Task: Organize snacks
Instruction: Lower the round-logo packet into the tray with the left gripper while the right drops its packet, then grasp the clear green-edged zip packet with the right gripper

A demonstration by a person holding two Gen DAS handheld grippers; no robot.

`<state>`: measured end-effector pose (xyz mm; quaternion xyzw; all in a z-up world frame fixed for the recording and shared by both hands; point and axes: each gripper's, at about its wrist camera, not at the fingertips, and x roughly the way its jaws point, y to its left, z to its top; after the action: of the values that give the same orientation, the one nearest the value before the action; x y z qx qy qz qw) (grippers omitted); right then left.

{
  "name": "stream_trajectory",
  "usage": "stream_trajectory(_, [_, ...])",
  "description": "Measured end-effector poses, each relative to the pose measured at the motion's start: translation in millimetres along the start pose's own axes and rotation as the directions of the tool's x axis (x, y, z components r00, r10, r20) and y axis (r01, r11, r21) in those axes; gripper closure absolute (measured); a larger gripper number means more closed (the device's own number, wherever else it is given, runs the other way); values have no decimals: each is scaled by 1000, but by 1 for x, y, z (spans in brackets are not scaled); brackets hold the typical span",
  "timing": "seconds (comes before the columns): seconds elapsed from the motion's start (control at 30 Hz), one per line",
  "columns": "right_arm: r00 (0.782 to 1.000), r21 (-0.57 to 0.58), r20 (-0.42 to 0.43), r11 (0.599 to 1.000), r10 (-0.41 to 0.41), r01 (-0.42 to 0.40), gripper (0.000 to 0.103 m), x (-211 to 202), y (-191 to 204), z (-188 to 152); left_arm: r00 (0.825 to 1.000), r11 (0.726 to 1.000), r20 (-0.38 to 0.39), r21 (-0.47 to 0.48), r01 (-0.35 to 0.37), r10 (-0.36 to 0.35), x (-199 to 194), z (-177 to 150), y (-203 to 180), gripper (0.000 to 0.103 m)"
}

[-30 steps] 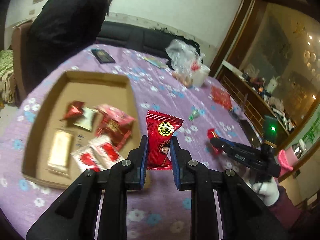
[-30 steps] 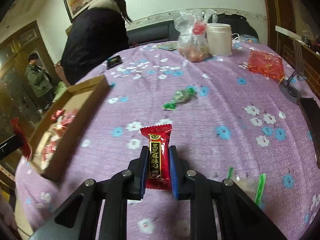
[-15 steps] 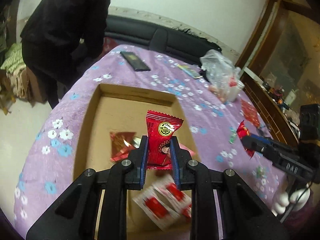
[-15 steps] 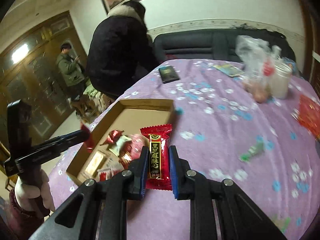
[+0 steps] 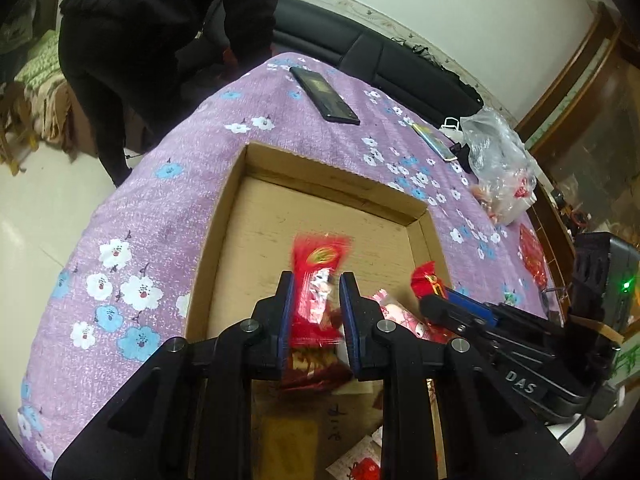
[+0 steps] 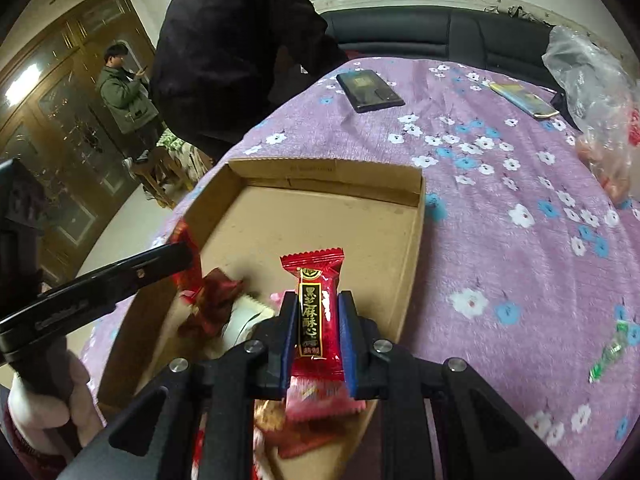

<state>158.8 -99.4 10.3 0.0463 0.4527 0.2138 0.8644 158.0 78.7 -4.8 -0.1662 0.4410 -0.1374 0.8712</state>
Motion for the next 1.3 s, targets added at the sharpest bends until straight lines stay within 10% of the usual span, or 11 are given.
stream_trajectory(0.47, [996, 59, 80, 998, 27, -31, 70, -47, -17, -12, 998, 992, 55, 122, -25, 18, -44, -35, -59, 71])
stream_trajectory(0.6, [996, 65, 87, 997, 28, -33, 70, -68, -26, -34, 989, 973, 125, 209, -101, 76, -65, -60, -92, 51])
stream_trajectory(1.3, [984, 262, 142, 962, -110, 70, 70, -162, -149, -137, 941, 870, 194, 365, -330, 276, -66, -131, -173, 51])
